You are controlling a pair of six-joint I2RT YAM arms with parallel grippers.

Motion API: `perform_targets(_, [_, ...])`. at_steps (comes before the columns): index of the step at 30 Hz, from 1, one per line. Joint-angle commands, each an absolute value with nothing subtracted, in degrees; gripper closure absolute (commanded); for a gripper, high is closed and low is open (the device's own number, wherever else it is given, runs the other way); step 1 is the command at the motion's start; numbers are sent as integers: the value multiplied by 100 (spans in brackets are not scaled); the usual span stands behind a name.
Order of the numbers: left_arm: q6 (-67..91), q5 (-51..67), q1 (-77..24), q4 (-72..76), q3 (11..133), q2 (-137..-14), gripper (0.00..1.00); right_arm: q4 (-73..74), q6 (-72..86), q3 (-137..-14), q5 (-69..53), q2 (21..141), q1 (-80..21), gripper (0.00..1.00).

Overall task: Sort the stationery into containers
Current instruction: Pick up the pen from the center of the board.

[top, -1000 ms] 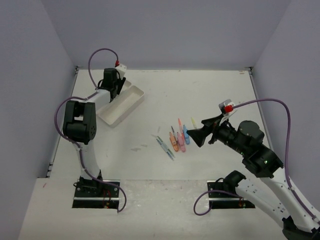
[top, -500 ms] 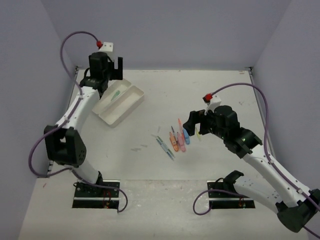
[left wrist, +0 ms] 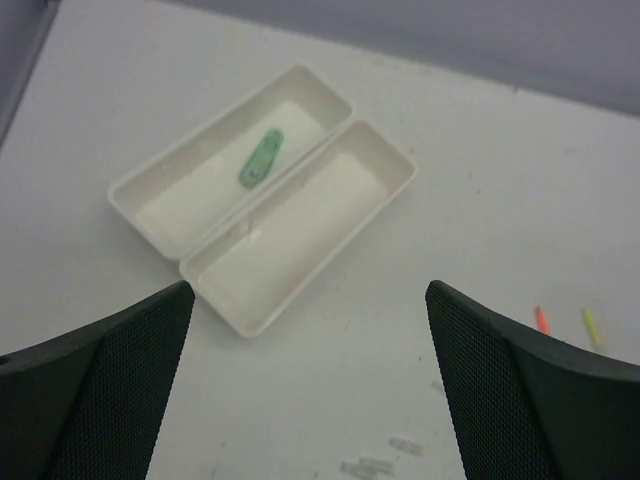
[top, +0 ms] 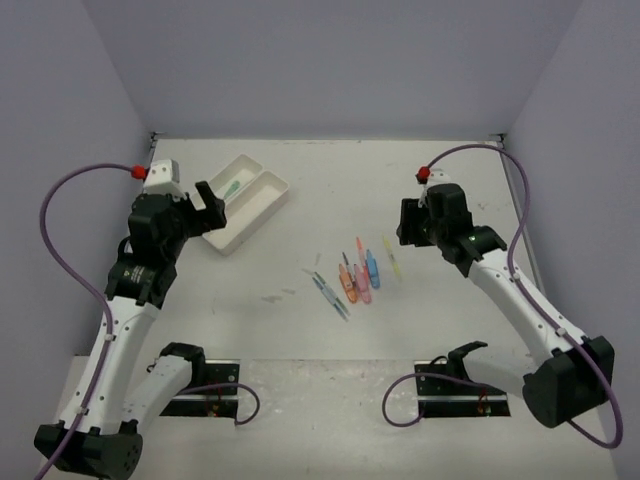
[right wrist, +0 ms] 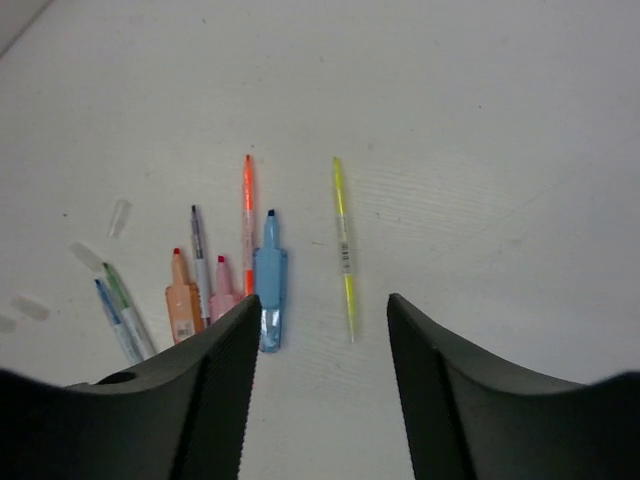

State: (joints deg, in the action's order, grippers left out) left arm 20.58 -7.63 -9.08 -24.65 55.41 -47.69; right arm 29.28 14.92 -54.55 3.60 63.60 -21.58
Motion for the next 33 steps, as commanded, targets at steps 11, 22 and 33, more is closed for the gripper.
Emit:
perform_targets(11, [1897,-469,-951,-2531,4276,-3982,0,2777,1951,-6113,500,8929,-2815,60])
perform_targets(22, [1881,-438,-1090,-2505,4244,-4008,0,2849,2070,-6069,290,9446,-3071,64])
perform_targets(33, [1855,-378,-1139,-2496,4222,-3974,0,2878,2292,-6014,239,9631,-3136,59])
